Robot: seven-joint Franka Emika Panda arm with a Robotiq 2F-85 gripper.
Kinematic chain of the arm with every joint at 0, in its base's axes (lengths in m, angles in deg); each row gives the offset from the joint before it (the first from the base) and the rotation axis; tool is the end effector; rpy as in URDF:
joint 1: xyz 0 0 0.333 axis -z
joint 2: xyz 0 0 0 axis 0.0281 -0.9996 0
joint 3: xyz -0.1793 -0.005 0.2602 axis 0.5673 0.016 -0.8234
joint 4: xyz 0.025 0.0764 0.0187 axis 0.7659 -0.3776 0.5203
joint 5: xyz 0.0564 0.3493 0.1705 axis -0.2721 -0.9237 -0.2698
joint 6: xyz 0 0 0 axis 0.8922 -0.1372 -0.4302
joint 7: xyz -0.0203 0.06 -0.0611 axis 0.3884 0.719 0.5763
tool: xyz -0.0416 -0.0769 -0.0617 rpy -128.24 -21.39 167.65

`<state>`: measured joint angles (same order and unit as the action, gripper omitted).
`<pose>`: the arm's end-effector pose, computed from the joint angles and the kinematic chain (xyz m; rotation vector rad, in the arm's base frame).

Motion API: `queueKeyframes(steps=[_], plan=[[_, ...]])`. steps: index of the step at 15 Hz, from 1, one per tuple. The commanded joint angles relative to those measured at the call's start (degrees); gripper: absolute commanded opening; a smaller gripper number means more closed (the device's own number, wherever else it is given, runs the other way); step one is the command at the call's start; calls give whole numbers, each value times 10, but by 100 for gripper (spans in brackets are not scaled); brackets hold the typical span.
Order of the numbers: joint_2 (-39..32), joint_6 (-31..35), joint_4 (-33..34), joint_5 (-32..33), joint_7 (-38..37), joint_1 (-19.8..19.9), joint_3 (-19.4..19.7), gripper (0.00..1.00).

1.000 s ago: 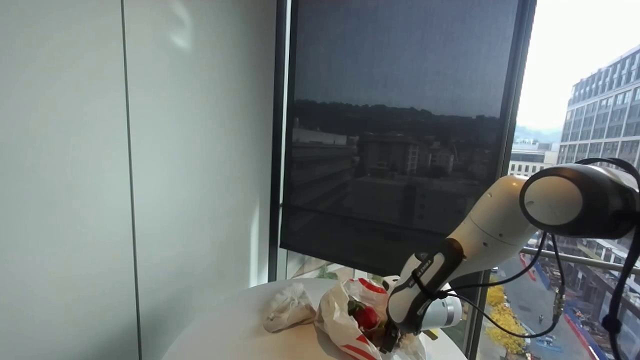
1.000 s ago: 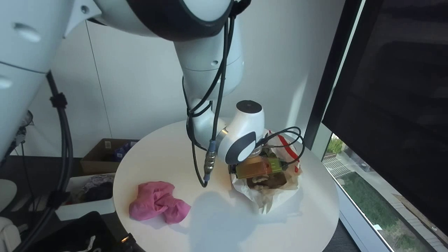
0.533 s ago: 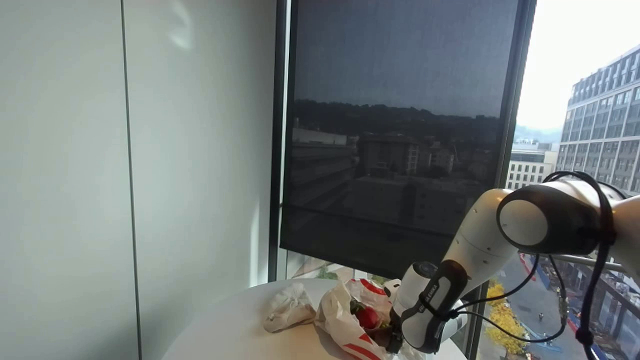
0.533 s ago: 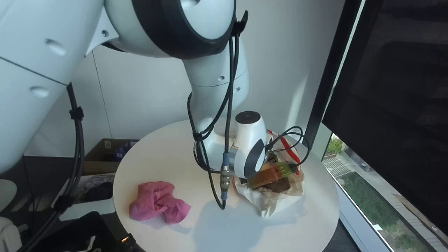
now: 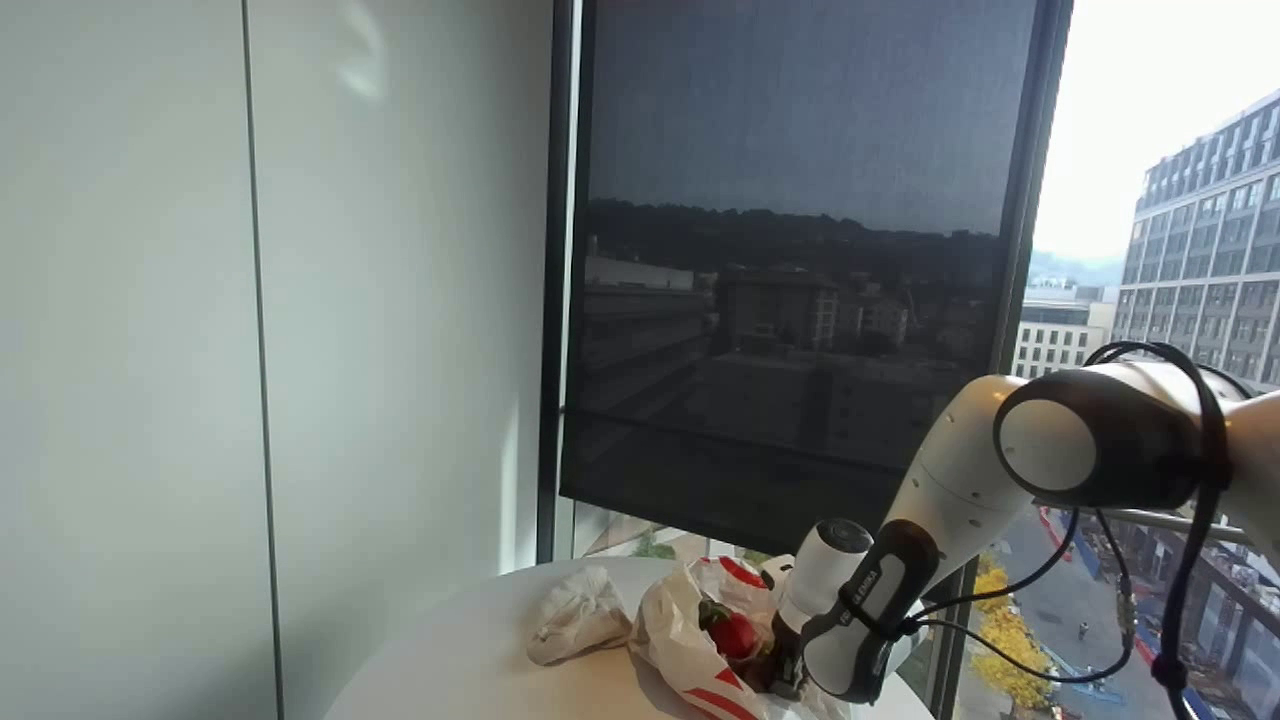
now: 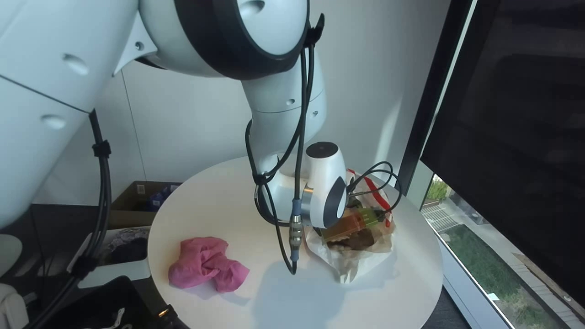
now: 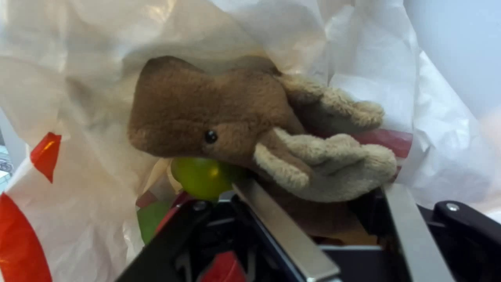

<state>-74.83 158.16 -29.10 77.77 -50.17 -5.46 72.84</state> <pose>0.6165 0.0383 0.1393 2.5173 1.3445 0.5121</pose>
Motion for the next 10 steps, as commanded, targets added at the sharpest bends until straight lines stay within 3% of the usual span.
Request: queueKeyframes(steps=[1, 2, 6, 10], plan=[[2, -7, 13, 39, -28, -7, 23, 27], [2, -7, 14, 44, -31, -6, 25, 20], [9, -13, 9, 58, -45, -5, 30, 13], [44, -36, -7, 55, -54, 8, 9, 18]])
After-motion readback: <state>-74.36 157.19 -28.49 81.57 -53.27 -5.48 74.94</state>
